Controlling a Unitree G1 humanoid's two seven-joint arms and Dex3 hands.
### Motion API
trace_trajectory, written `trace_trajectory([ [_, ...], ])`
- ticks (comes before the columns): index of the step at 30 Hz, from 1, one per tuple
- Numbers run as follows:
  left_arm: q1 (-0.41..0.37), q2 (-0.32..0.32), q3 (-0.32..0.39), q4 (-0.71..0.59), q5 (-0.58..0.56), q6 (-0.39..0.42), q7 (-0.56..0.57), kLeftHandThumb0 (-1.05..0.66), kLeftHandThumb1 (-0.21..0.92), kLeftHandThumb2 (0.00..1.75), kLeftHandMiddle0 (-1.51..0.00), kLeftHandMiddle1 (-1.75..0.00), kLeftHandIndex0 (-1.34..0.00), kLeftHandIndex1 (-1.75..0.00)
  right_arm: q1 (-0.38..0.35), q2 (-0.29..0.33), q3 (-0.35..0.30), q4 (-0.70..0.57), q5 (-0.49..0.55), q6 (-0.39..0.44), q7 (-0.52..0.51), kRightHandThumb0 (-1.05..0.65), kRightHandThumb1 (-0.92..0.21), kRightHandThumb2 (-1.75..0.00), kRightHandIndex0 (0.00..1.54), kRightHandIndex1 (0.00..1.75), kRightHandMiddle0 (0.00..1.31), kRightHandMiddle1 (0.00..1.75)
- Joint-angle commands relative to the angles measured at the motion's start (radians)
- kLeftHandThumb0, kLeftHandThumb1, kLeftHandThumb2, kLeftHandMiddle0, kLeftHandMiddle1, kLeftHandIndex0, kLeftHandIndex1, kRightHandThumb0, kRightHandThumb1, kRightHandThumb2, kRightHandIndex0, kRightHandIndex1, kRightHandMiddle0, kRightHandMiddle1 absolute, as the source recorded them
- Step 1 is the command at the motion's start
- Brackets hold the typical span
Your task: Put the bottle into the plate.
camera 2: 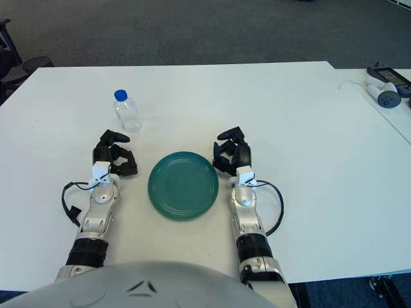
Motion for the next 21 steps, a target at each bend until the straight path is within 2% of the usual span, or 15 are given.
trace_trajectory([
  [1,0.015,0.003,0.000,0.011,0.004,0.008,0.001,0.00,-0.03,1.72,-0.86,-1.75,-0.66,-1.75,0.058,0.023,-0.018,0.140,0.012,-0.032,-0.013,-0.46,-0.35,-1.26,1.08,1.75,0.57,1.75],
  [21,0.019,0.003,-0.002,0.005,0.006,0.012,0.001,0.00,-0.05,1.73,-0.87,-1.75,-0.67,-1.75,0.020,0.052,-0.059,0.243,0.017,-0.135,-0.047,-0.46,-0.32,-1.30,1.14,1.75,0.60,1.75],
])
